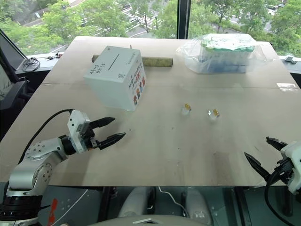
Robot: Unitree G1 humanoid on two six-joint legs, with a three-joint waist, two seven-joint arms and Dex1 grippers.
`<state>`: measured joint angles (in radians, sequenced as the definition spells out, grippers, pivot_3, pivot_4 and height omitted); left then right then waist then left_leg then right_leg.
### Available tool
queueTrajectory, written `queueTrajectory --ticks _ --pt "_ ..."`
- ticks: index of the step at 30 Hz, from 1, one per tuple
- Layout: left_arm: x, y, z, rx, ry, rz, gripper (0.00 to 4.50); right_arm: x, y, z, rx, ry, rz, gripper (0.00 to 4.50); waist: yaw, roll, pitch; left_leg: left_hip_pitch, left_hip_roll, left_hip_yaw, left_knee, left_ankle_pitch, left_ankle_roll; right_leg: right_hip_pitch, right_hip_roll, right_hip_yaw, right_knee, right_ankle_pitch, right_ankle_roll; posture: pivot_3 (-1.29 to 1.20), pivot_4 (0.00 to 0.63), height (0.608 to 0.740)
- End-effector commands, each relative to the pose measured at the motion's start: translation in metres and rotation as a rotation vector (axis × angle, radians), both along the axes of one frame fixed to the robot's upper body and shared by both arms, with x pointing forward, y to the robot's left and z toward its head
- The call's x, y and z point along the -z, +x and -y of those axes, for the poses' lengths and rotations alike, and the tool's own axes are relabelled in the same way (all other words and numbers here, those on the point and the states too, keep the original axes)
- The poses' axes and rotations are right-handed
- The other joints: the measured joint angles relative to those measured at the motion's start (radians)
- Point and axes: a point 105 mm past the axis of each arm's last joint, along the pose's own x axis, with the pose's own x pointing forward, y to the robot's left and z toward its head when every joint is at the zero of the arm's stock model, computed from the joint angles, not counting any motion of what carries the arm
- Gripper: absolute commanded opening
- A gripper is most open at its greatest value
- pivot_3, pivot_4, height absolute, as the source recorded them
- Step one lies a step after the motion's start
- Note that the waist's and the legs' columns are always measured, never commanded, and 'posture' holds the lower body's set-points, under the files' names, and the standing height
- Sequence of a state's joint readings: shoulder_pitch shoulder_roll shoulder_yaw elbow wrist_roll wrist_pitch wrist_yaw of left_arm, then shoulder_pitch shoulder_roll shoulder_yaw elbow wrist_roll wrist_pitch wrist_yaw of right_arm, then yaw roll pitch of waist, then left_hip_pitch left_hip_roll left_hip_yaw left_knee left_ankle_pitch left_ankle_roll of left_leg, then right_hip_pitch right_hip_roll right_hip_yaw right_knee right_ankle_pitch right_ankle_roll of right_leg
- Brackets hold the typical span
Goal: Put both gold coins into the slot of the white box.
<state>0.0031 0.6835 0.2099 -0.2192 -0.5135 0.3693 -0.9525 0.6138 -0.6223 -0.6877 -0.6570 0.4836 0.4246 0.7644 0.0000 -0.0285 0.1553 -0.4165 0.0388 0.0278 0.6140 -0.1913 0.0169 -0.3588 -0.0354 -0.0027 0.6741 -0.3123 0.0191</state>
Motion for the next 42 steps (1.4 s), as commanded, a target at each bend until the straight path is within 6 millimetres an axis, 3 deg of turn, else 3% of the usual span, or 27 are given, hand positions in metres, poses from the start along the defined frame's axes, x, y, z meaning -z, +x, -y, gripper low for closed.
queueTrajectory --ticks 1,3,5,7,11,16,19,42 --pt "-0.031 -0.002 0.016 0.102 -0.047 0.095 4.41 -0.015 0.021 -0.018 0.008 0.059 0.052 4.5 0.0 0.0 0.0 0.0 0.0 0.0 0.0 0.0 0.0 0.0 0.0 0.0 0.0 0.0 0.0 0.0 0.15 0.74" --pt "-0.055 -0.011 0.043 0.268 -0.101 0.138 4.41 -0.021 0.046 -0.053 -0.039 0.126 0.041 4.5 -0.015 -0.004 0.004 0.001 0.002 0.001 0.0 0.0 0.0 0.0 0.001 0.0 0.0 0.0 0.0 0.0 0.15 0.74" --pt "-0.067 -0.018 0.058 0.372 -0.109 0.151 4.47 -0.023 0.069 -0.066 -0.013 0.158 0.03 4.25 -0.015 -0.004 0.004 0.0 0.003 0.001 0.003 0.001 0.0 -0.002 0.001 0.001 0.002 0.003 -0.001 0.0 0.15 0.74" --pt "-0.077 -0.02 0.068 0.422 -0.125 0.148 4.5 -0.025 0.083 -0.075 -0.016 0.176 0.002 3.69 -0.012 -0.003 0.003 0.002 0.002 0.002 0.003 0.001 0.0 -0.001 0.001 0.0 0.003 0.003 -0.001 0.0 0.15 0.74" --pt "-0.085 -0.02 0.078 0.456 -0.131 0.14 4.5 -0.015 0.103 -0.078 0.03 0.155 -0.069 1.74 0.004 -0.002 0.003 -0.001 0.0 0.001 0.003 0.0 0.0 -0.002 0.001 0.0 0.002 0.002 0.0 0.0 0.15 0.74" --pt "-0.091 -0.023 0.088 0.503 -0.114 0.148 4.5 -0.005 0.131 -0.073 0.085 0.109 -0.112 1.74 0.007 -0.002 0.003 -0.017 -0.002 0.002 0.003 0.0 0.0 -0.015 0.005 0.001 0.002 0.0 0.003 0.0 0.15 0.74" --pt "-0.092 -0.026 0.089 0.518 -0.096 0.153 4.5 -0.007 0.141 -0.064 0.139 0.107 -0.113 1.74 0.003 -0.002 0.003 -0.017 -0.002 0.004 0.004 0.002 -0.003 -0.017 0.004 0.003 0.003 0.001 0.003 0.0 0.15 0.74" --pt "-0.087 -0.031 0.08 0.471 -0.099 0.162 4.5 -0.004 0.158 -0.075 0.117 0.119 -0.12 1.74 -0.011 -0.002 0.003 -0.016 -0.001 0.004 0.004 0.0 0.0 -0.017 0.005 0.004 0.005 0.001 0.003 0.0 0.15 0.74"
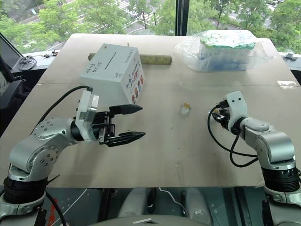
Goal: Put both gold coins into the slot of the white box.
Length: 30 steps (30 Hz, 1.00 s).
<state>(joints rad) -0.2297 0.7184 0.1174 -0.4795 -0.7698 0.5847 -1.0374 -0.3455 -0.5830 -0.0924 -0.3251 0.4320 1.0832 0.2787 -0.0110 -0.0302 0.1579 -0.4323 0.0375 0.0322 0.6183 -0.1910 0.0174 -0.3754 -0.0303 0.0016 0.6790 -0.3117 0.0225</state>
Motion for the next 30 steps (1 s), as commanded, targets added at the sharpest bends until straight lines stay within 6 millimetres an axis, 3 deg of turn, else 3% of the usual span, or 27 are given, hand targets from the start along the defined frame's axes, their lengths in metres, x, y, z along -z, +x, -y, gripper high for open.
queueTrajectory --ticks 1,6,13,18,23,30 --pt "-0.011 -0.005 -0.002 -0.002 -0.006 0.061 4.5 -0.012 0.005 -0.001 -0.007 0.0 0.052 1.74 0.0 0.0 0.0 0.0 0.0 0.0 0.0 0.0 0.0 0.0 0.0 0.0 0.0 0.0 0.0 0.0 0.15 0.74" --pt "-0.011 -0.005 -0.003 -0.007 -0.001 0.061 4.5 -0.011 0.007 -0.004 -0.022 0.006 0.051 0.05 0.0 0.0 0.0 0.0 0.0 0.0 0.0 0.0 0.0 0.0 0.0 0.0 0.0 0.0 0.0 0.0 0.15 0.74" --pt "-0.012 -0.002 -0.003 -0.022 -0.01 0.049 4.5 -0.018 0.007 -0.003 -0.035 0.003 0.081 0.05 0.0 0.0 0.0 0.0 0.0 0.0 0.0 0.0 0.0 0.0 0.0 0.0 0.0 0.0 0.0 0.0 0.15 0.74" --pt "-0.017 0.006 0.005 -0.045 -0.068 -0.035 4.5 -0.047 0.0 -0.005 -0.08 0.085 0.171 0.05 0.002 0.0 0.0 0.0 0.0 0.0 0.0 0.0 0.0 0.0 0.0 0.0 0.0 0.0 0.0 0.0 0.15 0.74" --pt "-0.03 0.008 0.013 0.011 -0.176 -0.183 4.5 -0.092 -0.034 -0.045 -0.365 0.261 0.288 0.05 0.0 0.0 0.0 0.0 0.0 -0.001 0.0 0.0 0.0 0.0 -0.001 -0.001 0.0 0.0 0.0 0.0 0.15 0.74" --pt "-0.068 0.016 0.026 0.139 -0.367 -0.353 4.5 -0.128 -0.079 -0.114 -0.745 0.395 0.329 0.05 -0.003 0.0 0.0 0.0 0.001 -0.004 0.003 0.0 0.0 0.002 -0.002 -0.002 0.002 0.0 0.0 0.0 0.15 0.74"
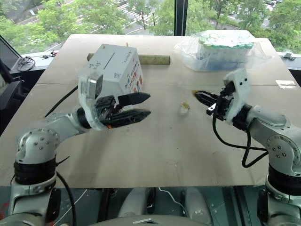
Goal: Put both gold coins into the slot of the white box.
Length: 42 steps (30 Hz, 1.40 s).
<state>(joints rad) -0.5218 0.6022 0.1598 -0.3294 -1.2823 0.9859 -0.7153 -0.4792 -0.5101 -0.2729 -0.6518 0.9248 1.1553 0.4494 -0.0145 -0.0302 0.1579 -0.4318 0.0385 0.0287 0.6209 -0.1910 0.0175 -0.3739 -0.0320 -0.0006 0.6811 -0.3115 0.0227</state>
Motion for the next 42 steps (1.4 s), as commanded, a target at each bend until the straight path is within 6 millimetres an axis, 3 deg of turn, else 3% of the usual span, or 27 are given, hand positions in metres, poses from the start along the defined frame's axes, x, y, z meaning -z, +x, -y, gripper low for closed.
queueTrajectory --ticks 1,2,6,13,16,17,20,23,36,39,42 --pt "-0.02 -0.001 0.001 0.044 -0.079 -0.023 3.99 -0.018 -0.023 -0.025 -0.153 0.042 0.052 0.0 0.0 0.0 0.0 0.0 0.0 0.0 0.001 0.0 0.0 0.0 0.0 0.0 0.0 0.0 0.0 0.0 0.15 0.74" --pt "-0.021 -0.002 0.002 0.055 -0.077 -0.021 3.73 -0.023 -0.027 -0.03 -0.18 0.054 0.062 0.0 0.001 0.0 0.0 0.0 0.0 0.0 0.001 0.0 0.0 0.001 0.0 0.0 0.0 0.0 0.0 0.0 0.15 0.74" --pt "-0.024 -0.004 0.005 0.091 -0.075 -0.026 3.73 -0.036 -0.04 -0.04 -0.26 0.069 0.09 0.0 0.001 0.0 0.0 -0.001 -0.001 0.0 0.002 0.0 0.0 0.001 -0.002 0.0 -0.001 0.0 0.0 0.0 0.15 0.74" --pt "-0.023 -0.005 0.009 0.108 -0.07 -0.017 3.73 -0.045 -0.047 -0.046 -0.3 0.072 0.093 0.0 0.001 0.0 0.0 0.0 -0.001 -0.002 0.003 0.0 0.0 0.002 -0.002 -0.002 -0.001 0.0 0.0 0.0 0.15 0.74" --pt "-0.022 -0.008 0.011 0.124 -0.065 -0.015 2.9 -0.046 -0.048 -0.048 -0.305 0.078 0.088 0.0 0.001 0.0 0.0 0.0 -0.001 -0.002 0.003 0.0 0.0 0.002 -0.002 -0.002 -0.001 0.0 0.0 0.0 0.15 0.74" --pt "-0.02 -0.009 0.011 0.134 -0.059 -0.017 2.29 -0.047 -0.048 -0.048 -0.308 0.081 0.086 0.0 0.001 0.0 0.0 0.0 -0.001 -0.002 0.003 0.0 0.0 0.002 -0.002 -0.002 -0.001 0.0 0.0 0.0 0.15 0.74" --pt "-0.019 -0.013 0.012 0.157 -0.063 -0.024 1.42 -0.048 -0.05 -0.051 -0.32 0.092 0.078 0.0 0.002 0.0 0.0 -0.001 -0.001 -0.002 0.003 0.0 0.0 0.002 -0.002 -0.002 -0.001 0.0 0.0 0.0 0.15 0.74" --pt "-0.019 -0.015 0.013 0.171 -0.066 -0.03 0.05 -0.049 -0.05 -0.052 -0.324 0.1 0.071 0.0 0.002 0.0 0.0 -0.001 -0.001 -0.002 0.003 0.0 0.0 0.002 -0.002 -0.002 -0.001 0.0 0.0 0.0 0.15 0.74" --pt "-0.02 -0.009 0.009 0.151 -0.087 -0.026 0.05 -0.046 -0.046 -0.048 -0.314 0.124 0.036 0.0 0.002 0.0 0.0 -0.001 -0.001 -0.002 0.003 0.0 0.0 0.002 -0.002 -0.002 -0.001 0.0 0.0 0.0 0.15 0.74" --pt "-0.021 -0.006 0.007 0.13 -0.099 -0.026 0.0 -0.051 -0.048 -0.047 -0.346 0.202 0.007 0.94 0.002 0.0 0.0 -0.001 -0.001 -0.002 0.003 0.0 0.0 0.002 -0.002 -0.002 -0.001 0.0 0.0 0.0 0.15 0.74" --pt "-0.024 0.001 0.001 0.09 -0.117 -0.033 0.0 -0.048 -0.046 -0.043 -0.315 0.166 0.01 2.31 0.002 0.0 0.0 -0.001 -0.001 -0.002 0.003 0.0 0.0 0.002 -0.002 -0.002 -0.001 0.0 0.0 0.0 0.15 0.74"
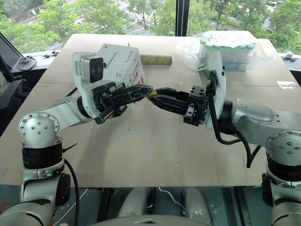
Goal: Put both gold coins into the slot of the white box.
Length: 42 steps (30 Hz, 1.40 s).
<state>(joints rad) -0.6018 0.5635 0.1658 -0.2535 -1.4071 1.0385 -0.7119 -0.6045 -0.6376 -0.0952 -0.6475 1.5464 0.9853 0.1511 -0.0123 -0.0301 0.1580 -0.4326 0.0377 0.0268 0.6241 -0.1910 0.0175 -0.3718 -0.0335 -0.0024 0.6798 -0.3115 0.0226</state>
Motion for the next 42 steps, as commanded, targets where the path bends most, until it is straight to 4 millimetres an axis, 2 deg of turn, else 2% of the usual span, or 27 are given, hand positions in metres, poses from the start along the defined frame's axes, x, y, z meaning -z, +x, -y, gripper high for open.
queueTrajectory --ticks 1,4,5,9,14,20,23,25,30,35,42 --pt "-0.007 0.005 -0.007 -0.041 -0.02 0.008 0.0 -0.011 0.001 0.008 0.036 0.026 0.049 2.71 0.0 0.0 0.0 0.0 0.0 0.0 0.0 0.0 0.0 0.0 0.0 0.0 0.0 0.0 0.0 0.0 0.15 0.74" --pt "-0.009 0.013 -0.016 -0.102 -0.024 0.005 0.0 -0.009 0.005 0.015 0.083 0.001 0.06 4.16 0.0 0.0 0.0 0.0 0.0 0.0 0.0 0.0 0.0 0.0 0.0 0.0 0.0 0.0 0.0 0.0 0.15 0.74" --pt "-0.01 0.016 -0.018 -0.124 -0.024 0.009 0.0 -0.008 0.007 0.017 0.102 -0.019 0.07 4.45 0.0 0.0 0.0 0.0 0.0 0.0 0.0 0.0 0.0 0.0 0.0 0.0 0.0 0.0 0.0 0.0 0.15 0.74" --pt "-0.022 0.033 -0.036 -0.294 -0.022 0.061 0.0 0.003 0.01 0.025 0.172 -0.168 0.193 4.45 0.002 0.0 0.0 0.0 0.0 0.0 0.0 0.0 0.0 0.0 0.0 0.0 0.0 0.0 0.0 0.0 0.15 0.74" --pt "-0.053 0.064 -0.081 -0.681 0.01 0.213 0.0 0.008 0.008 0.04 0.218 -0.321 0.375 4.45 0.004 0.0 0.001 -0.001 0.0 -0.001 0.0 0.0 0.0 0.0 0.001 -0.001 -0.001 0.0 0.0 0.0 0.15 0.74" --pt "-0.067 0.092 -0.121 -0.944 0.104 0.271 0.0 0.0 0.011 0.053 0.23 -0.318 0.434 4.45 0.004 0.0 0.001 0.0 0.0 0.0 0.0 0.0 0.0 0.0 0.0 -0.001 -0.001 0.0 0.0 0.0 0.15 0.74" --pt "-0.062 0.111 -0.134 -0.992 0.161 0.195 0.0 -0.002 0.017 0.056 0.251 -0.346 0.449 4.45 0.005 -0.001 0.001 0.0 0.0 -0.001 0.0 0.0 0.0 0.0 0.0 -0.001 -0.001 0.0 0.0 0.0 0.15 0.74" --pt "-0.048 0.128 -0.138 -1.019 0.261 0.106 0.0 -0.004 0.017 0.059 0.248 -0.358 0.467 4.45 0.009 -0.001 0.001 -0.001 0.0 -0.001 0.0 0.0 0.0 0.0 0.001 -0.002 -0.001 0.0 0.0 0.0 0.15 0.74" --pt "-0.034 0.145 -0.15 -1.005 0.31 -0.041 0.0 -0.009 0.016 0.049 0.227 -0.361 0.511 4.45 0.007 -0.001 0.001 -0.001 -0.001 -0.001 0.0 0.0 0.0 0.0 0.002 -0.003 -0.001 0.0 0.0 0.0 0.15 0.74" --pt "-0.027 0.153 -0.153 -0.983 0.315 -0.124 0.0 -0.009 0.012 0.042 0.209 -0.359 0.534 4.45 0.002 -0.003 0.003 -0.003 0.0 -0.001 0.0 0.001 -0.001 -0.002 0.0 -0.003 -0.001 0.0 0.0 0.0 0.15 0.74" --pt "-0.027 0.153 -0.14 -0.909 0.322 -0.162 0.0 -0.009 0.011 0.044 0.2 -0.372 0.55 4.45 0.004 -0.003 0.003 -0.005 -0.001 -0.001 0.001 0.002 -0.004 -0.003 -0.001 -0.003 -0.001 0.0 0.0 0.0 0.15 0.74"
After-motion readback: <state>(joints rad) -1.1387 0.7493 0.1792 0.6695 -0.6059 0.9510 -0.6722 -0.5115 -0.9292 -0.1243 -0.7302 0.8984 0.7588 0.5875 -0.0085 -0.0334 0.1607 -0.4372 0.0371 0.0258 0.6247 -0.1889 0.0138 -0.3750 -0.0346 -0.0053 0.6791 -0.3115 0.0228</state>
